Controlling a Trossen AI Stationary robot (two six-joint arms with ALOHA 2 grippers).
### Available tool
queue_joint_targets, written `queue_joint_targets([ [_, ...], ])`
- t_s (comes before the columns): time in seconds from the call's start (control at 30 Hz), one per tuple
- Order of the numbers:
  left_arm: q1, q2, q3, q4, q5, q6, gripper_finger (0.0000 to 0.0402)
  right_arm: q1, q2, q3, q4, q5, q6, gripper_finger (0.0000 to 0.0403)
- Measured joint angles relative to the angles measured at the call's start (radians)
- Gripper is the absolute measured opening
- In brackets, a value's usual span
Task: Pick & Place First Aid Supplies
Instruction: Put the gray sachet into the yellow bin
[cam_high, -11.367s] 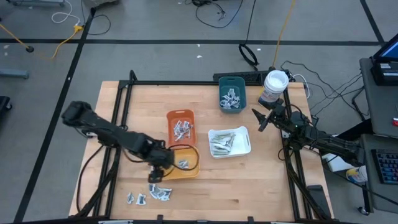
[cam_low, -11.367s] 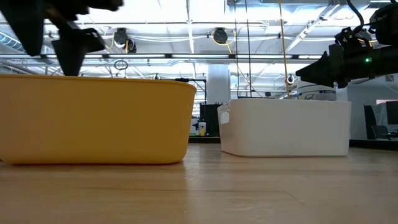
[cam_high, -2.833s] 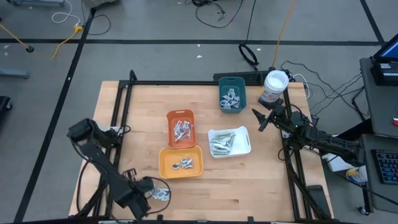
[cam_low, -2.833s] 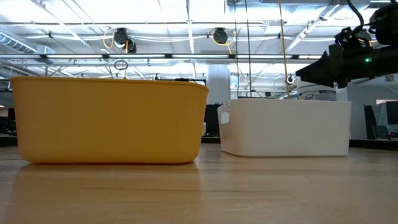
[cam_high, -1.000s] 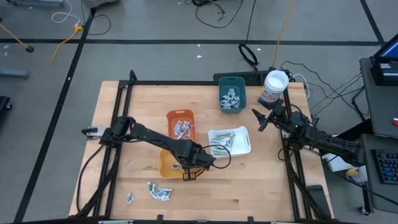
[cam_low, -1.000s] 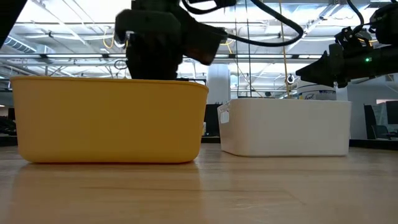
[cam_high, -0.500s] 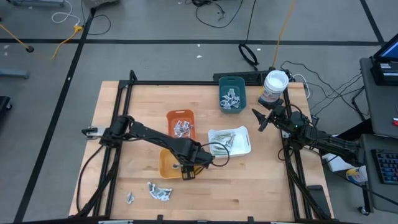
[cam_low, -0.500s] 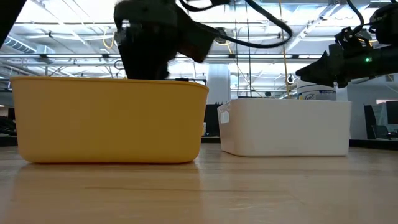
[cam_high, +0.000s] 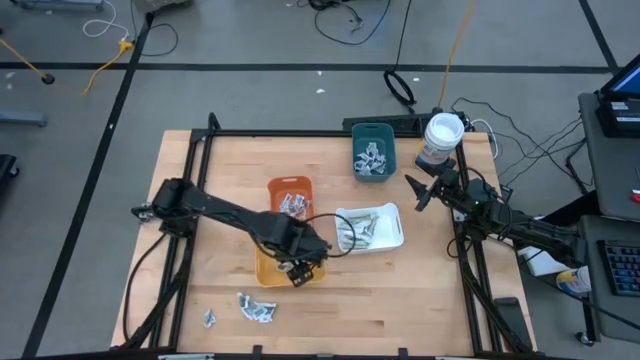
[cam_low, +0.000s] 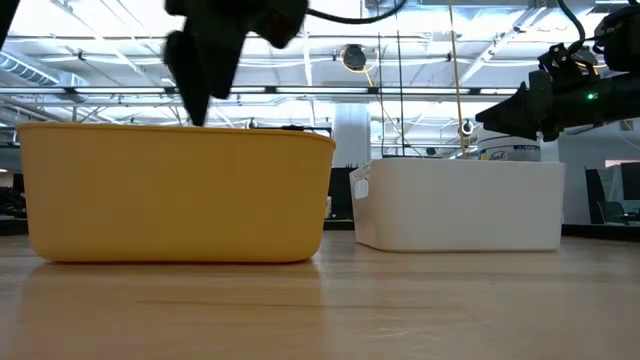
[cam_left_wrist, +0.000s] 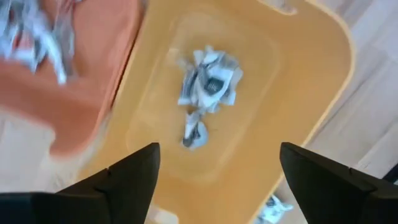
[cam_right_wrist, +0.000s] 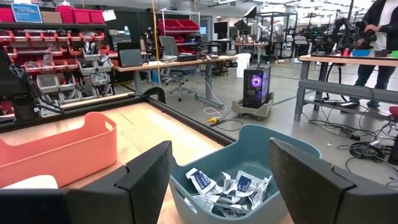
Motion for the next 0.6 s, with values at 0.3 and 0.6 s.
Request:
queue_joint_targets([
  [0.3, -0.154, -0.139, -0.169, 0.005, 0.009, -0.423, 0.0318, 0.0, 0.0, 0.0, 0.0, 0.0, 0.0, 0.0263],
  [0.6, -0.419, -0.262, -0.363, 0.065, 0.061, -0.853, 0.0302, 0.0, 0.0, 0.0, 0.0, 0.0, 0.0, 0.0263],
])
